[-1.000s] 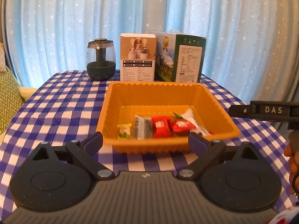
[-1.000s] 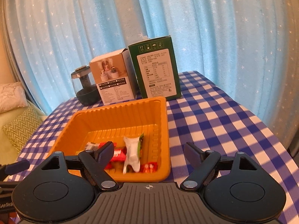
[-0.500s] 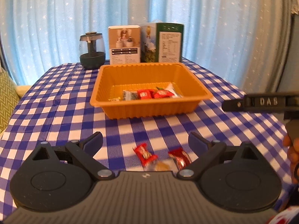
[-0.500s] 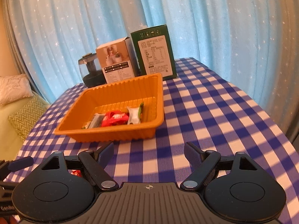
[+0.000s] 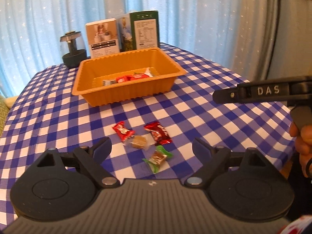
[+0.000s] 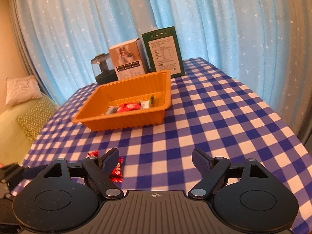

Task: Organize snacks
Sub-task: 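Withdraw both open grippers from the tray toward the remaining candies, then grasp the green-wrapped candy with the left gripper while the right gripper grasps a dark red candy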

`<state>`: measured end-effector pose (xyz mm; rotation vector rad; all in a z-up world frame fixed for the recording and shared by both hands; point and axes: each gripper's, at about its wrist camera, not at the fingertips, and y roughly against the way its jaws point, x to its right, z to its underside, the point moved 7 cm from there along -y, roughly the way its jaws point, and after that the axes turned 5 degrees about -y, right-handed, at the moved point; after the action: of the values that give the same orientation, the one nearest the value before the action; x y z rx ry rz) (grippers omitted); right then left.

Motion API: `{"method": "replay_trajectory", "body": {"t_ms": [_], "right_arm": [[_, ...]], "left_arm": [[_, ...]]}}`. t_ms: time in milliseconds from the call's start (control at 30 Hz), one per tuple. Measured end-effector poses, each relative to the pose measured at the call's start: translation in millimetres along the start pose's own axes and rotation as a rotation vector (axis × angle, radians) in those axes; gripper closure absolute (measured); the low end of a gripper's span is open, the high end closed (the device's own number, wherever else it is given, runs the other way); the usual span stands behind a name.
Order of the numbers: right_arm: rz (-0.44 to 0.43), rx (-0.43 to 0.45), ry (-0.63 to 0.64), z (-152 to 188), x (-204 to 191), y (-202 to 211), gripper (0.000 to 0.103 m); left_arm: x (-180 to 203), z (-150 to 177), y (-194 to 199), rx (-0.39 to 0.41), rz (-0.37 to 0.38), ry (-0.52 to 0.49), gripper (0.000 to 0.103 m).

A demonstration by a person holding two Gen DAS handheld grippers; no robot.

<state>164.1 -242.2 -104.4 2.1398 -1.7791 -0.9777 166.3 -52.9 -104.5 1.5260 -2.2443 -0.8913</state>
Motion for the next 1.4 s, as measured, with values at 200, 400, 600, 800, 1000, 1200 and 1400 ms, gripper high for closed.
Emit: {"method": "replay_trajectory", "body": {"t_ms": [200, 400, 600, 800, 1000, 1200, 1400], "right_arm": [[0.035, -0.07, 0.033, 19, 10, 5, 0.021], [0.019, -0.08, 0.066, 11, 1, 12, 0.021], [0.027, -0.079, 0.092, 23, 4, -3, 0.021], [0.02, -0.092, 0.053, 18, 10, -21, 0.021], [0.023, -0.121, 0.019, 19, 12, -37, 0.021], [-0.003, -0.123, 0.048, 17, -5, -48, 0.022], [-0.063, -0.126, 0.129, 16, -34, -64, 0.023]], "left_arm": [[9, 8, -8, -0.032, 0.045, -0.06, 0.028], [13, 8, -20, -0.06, 0.067, -0.114, 0.044], [10, 12, -42, -0.11, 0.093, -0.18, 0.06], [4, 17, -59, -0.143, 0.117, -0.177, 0.067], [0, 22, -66, -0.171, 0.151, -0.139, 0.083], [-9, 22, -59, -0.18, 0.126, -0.09, 0.085], [-44, 13, -38, -0.118, 0.032, 0.012, 0.085]]}}
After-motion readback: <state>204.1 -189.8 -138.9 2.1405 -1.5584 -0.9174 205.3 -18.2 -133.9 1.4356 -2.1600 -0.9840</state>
